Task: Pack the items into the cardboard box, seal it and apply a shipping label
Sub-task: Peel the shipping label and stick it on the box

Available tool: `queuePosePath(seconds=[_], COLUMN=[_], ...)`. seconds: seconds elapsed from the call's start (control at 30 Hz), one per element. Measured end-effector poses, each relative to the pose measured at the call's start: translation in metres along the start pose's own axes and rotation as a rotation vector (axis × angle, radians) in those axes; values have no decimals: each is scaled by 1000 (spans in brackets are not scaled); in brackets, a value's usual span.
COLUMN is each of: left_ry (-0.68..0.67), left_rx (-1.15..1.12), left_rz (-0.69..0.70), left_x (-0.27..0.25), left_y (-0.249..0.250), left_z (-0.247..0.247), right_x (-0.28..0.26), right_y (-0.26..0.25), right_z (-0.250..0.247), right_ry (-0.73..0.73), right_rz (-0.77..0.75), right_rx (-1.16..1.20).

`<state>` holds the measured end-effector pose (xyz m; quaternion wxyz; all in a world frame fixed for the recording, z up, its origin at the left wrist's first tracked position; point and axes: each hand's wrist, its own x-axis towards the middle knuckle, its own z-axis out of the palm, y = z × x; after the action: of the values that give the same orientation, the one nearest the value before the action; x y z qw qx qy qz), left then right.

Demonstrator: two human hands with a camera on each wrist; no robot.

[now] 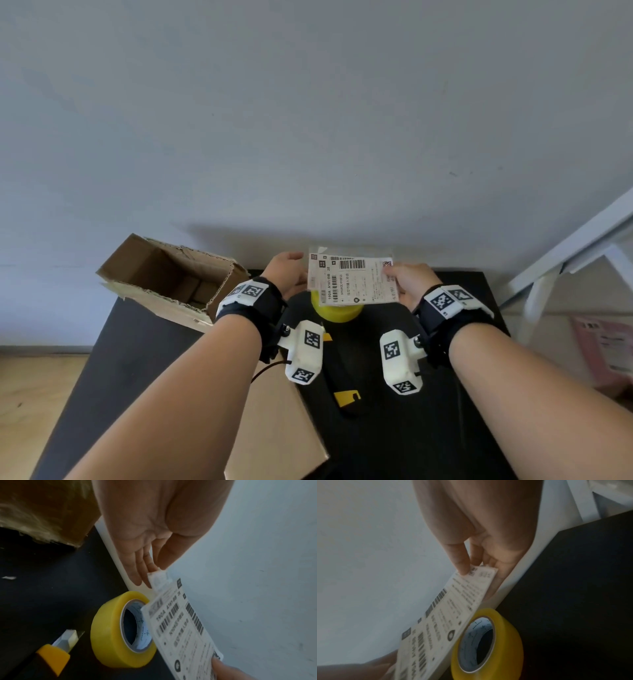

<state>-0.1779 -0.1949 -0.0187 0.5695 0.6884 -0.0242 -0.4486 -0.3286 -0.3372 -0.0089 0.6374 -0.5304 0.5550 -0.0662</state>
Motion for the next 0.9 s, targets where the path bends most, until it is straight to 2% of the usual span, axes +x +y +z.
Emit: queuePosePath(seconds=[0.1,0.2,0.3,0.47,0.57,0.73,0.9], left_ry=[3,99,156,-91,-199,-238,-277], left_rx=[109,298,312,365,423,432,430], left_rz=[-45,-5,24,-68,-41,52,76], left_x=[14,23,24,1,-9,-27,-45], left_y=[-5,-8,-3,9,10,9,10], left_z=[-4,-6,-11,-13,-20,-28,-33], right_x=[12,19,16,2,-8,-22,-35], right_y=[6,9,4,-10,-12,-11,-6], right_z=[4,4,3,3,3,4,6], right_ry=[11,71,70,89,106,122,138], right_rz=[-18,-36,7,-56,-80,-124,-165], right_rx=[-60,-124,-41,0,5,-26,-5])
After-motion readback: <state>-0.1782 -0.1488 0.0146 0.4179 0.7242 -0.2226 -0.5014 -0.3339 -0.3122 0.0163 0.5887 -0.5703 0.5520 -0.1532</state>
